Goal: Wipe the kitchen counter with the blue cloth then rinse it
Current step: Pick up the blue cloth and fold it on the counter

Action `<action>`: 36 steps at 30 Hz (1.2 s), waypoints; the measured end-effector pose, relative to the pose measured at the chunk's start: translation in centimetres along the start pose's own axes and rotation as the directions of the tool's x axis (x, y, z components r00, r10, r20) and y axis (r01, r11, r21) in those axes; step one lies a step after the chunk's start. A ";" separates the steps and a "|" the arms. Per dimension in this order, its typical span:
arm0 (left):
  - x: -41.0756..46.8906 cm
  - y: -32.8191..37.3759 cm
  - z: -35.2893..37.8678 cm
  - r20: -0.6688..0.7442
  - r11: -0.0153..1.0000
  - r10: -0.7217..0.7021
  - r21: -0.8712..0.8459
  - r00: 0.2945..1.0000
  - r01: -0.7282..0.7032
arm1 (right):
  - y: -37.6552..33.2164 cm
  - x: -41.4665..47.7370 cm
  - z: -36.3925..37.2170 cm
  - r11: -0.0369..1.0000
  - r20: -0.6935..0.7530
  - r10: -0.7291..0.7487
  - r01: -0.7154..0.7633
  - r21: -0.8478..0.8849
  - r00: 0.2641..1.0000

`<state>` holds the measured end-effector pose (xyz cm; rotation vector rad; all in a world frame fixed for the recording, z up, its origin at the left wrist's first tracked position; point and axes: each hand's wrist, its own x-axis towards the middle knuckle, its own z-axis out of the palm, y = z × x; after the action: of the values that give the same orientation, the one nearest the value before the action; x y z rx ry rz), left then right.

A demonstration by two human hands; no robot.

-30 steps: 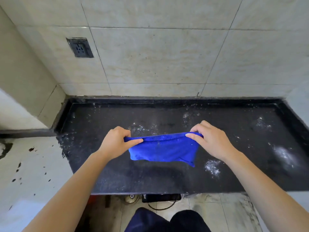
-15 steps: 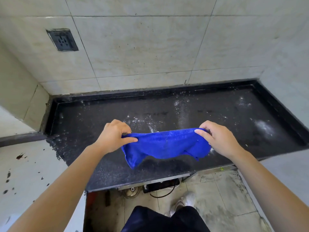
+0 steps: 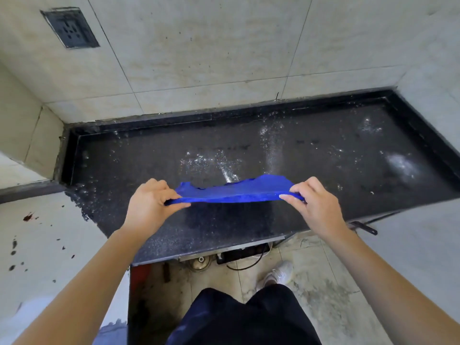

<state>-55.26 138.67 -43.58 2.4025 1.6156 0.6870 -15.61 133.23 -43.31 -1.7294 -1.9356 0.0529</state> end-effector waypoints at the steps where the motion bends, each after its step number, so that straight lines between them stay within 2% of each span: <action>1: -1.5 -0.6 1.7 0.091 0.999 -0.007 0.040 0.996 0.003 | 0.5 -1.6 1.7 1.000 0.074 0.008 -0.007 -0.023 0.997; 2: -3.0 -1.0 3.3 0.209 0.995 -0.038 0.100 0.977 0.018 | 0.9 -3.1 3.6 0.998 0.203 0.046 -0.039 -0.039 0.978; 3: -4.3 -1.2 5.0 0.346 0.985 -0.100 0.169 0.933 0.043 | 1.4 -4.4 5.3 0.995 0.369 0.100 -0.086 -0.055 0.924; 5: -6.5 -0.9 7.6 0.598 0.957 -0.258 0.266 0.759 0.116 | 1.9 -6.7 8.0 0.987 0.651 0.160 -0.125 -0.100 0.742; 6: -7.4 -0.4 8.5 0.680 0.941 -0.321 0.306 0.659 0.144 | 2.1 -7.3 8.9 0.987 0.731 0.163 -0.118 -0.113 0.663; 7: -8.1 0.1 9.2 0.709 0.930 -0.358 0.329 0.607 0.164 | 2.0 -7.6 9.3 0.985 0.773 0.170 -0.125 -0.118 0.611; 8: -8.5 0.6 9.7 0.705 0.920 -0.382 0.353 0.597 0.172 | 1.9 -7.5 9.5 0.983 0.788 0.182 -0.142 -0.120 0.589; 12: -8.4 1.9 11.3 0.608 0.905 -0.363 0.410 0.706 0.113 | 2.4 -5.7 9.2 0.969 0.749 0.228 -0.217 -0.115 0.622; 16: -7.0 3.5 13.7 0.455 0.948 -0.263 0.286 0.851 0.140 | 4.7 -2.2 8.9 0.946 0.696 0.294 -0.301 -0.117 0.655; 23: -5.3 11.4 19.9 0.294 0.974 -0.226 0.094 0.929 0.207 | 8.8 3.4 11.0 0.945 0.705 0.289 -0.311 -0.102 0.648; 28: -5.4 17.3 23.9 0.227 0.923 -0.382 0.039 0.896 0.384 | 10.5 6.1 13.9 0.971 0.727 0.197 -0.231 -0.055 0.657; 32: -5.1 21.3 27.1 0.217 0.822 -0.568 0.107 0.794 0.559 | 11.5 6.9 15.6 0.999 0.713 0.038 -0.043 -0.012 0.700; 36: -4.0 23.2 28.9 0.126 0.701 -0.710 0.220 0.693 0.678 | 12.4 7.0 16.7 0.990 0.712 -0.003 -0.096 0.099 0.703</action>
<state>-23.94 129.09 -61.25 1.6114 2.3215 0.1598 -11.37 147.26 -59.66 -1.8190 -2.3289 0.9908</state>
